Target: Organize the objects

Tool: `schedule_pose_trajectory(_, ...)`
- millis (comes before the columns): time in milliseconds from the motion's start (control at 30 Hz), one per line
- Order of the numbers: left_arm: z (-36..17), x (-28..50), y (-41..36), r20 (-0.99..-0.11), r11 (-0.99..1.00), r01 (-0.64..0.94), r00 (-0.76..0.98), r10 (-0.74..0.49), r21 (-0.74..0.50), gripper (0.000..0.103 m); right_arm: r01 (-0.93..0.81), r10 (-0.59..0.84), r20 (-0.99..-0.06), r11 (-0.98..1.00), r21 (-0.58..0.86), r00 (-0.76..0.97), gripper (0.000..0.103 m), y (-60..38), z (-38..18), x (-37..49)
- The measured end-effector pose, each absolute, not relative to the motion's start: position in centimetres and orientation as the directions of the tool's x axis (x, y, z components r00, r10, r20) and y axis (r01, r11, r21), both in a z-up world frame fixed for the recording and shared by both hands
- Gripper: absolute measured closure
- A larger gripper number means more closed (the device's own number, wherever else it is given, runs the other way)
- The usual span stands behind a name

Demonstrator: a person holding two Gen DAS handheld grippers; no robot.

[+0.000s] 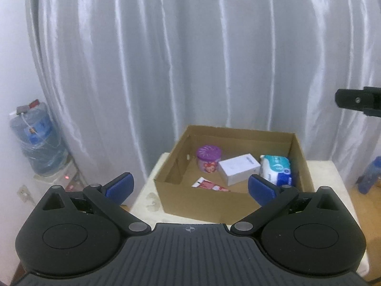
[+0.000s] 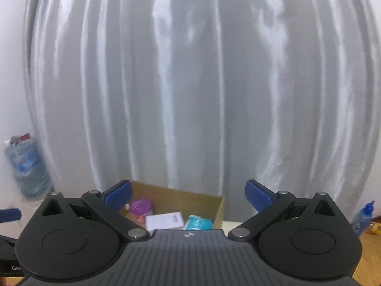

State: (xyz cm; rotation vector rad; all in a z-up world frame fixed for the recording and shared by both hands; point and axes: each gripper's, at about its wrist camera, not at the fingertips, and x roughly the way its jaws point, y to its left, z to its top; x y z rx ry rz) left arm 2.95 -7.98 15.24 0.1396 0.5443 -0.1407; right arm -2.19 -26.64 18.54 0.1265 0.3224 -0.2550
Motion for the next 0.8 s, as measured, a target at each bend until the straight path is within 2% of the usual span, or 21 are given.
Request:
schedule_pose_trajectory(67,15.1,3.2,-8.0,-0.537,0.978,0.192,0.835,-0.12,0.08,0.0,0.274,-0.223,-0.329,0.955,0.115,0.918,0.0,-27.1,18.5,-2.8)
schedule_pose_trajectory(267,14.8,4.3,-7.9,-0.564,0.974,0.225,0.808,-0.17,0.029,0.0,0.318,-0.218,-0.475,0.938,0.139,0.852,0.0,-27.8,16.9,-2.0)
schedule_pose_trajectory(433,14.1,5.7,-8.3,-0.589,0.973,0.225,0.793,-0.154,0.048,0.0,0.333,-0.198,-0.545,0.929,0.16,0.814,0.0,-27.2,15.2,-0.7)
schedule_pose_trajectory(800,13.5,6.8,-7.6,-0.61,0.978,0.207,0.779,-0.146,0.029,0.0,0.313,-0.174,-0.568,0.937,0.157,0.805,0.0,-25.5,15.0,0.5)
